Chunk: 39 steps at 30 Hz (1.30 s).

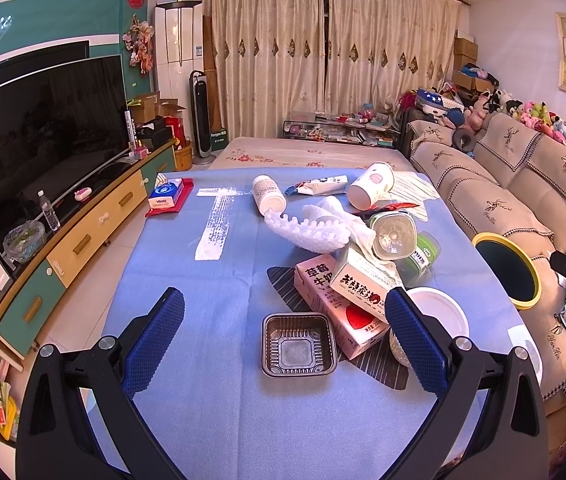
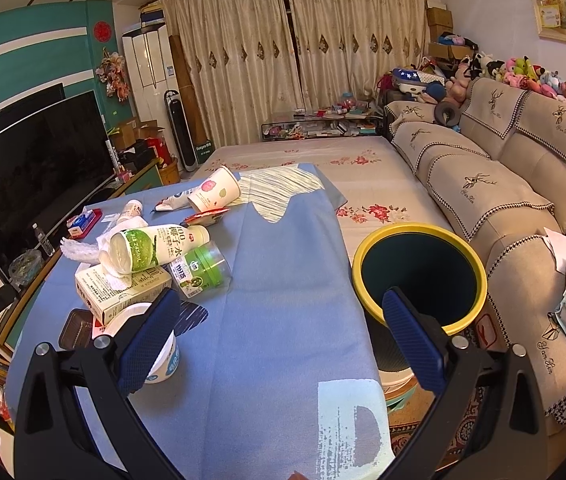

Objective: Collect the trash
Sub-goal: 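Reach the right gripper to the white plastic bowl and grasp its rim, then carry the white bowl with the right gripper into the yellow-rimmed bin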

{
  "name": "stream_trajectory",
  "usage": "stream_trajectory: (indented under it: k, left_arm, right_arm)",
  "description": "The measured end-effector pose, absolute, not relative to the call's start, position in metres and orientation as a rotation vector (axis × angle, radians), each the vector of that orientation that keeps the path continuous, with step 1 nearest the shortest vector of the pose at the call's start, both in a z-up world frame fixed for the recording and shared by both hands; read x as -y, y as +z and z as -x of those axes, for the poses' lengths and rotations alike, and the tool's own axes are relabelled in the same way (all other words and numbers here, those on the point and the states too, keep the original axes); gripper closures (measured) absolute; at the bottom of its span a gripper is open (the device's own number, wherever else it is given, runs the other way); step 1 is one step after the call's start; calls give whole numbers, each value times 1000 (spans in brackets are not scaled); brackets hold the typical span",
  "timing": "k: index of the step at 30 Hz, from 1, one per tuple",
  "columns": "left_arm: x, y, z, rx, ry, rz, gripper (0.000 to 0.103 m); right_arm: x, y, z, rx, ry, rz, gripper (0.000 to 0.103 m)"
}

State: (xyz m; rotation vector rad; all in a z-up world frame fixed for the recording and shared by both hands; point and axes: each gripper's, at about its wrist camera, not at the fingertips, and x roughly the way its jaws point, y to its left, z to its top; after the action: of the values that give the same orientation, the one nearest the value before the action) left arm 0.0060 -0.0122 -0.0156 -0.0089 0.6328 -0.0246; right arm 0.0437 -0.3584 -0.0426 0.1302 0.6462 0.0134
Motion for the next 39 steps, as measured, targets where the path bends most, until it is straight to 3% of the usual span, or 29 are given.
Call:
stream_trajectory:
  k: [7,8,10,16,26,31,39]
  left_arm:
    - [10,-20,-9,-646,-25,12,4]
    - [9,-21,-10,-648,-24,13,4]
    - [7,-24,-12,-654,-22,19,4]
    - [1,-33,-16,-672,-25,35,4]
    - [-11,-46,-26,-695,-22,53,4]
    - [-13,-50,-29,-703,-25,60,4]
    - [-12,-51,-32,-706,-37,60,4]
  right_arm:
    - [326,-58,-60,-708,132,-106,10]
    - [320,-61,-63,-719,145,-98,13]
    - [308,-67,-70,-749,180,-87,31]
    - [277,-93,-95,-864,258,-49,49]
    - [252,-128,-115,-990,273,-27,63]
    - [254,-135,-120,-1000,275,-55,93]
    - [269,-126,-118,-976,307,-105,96]
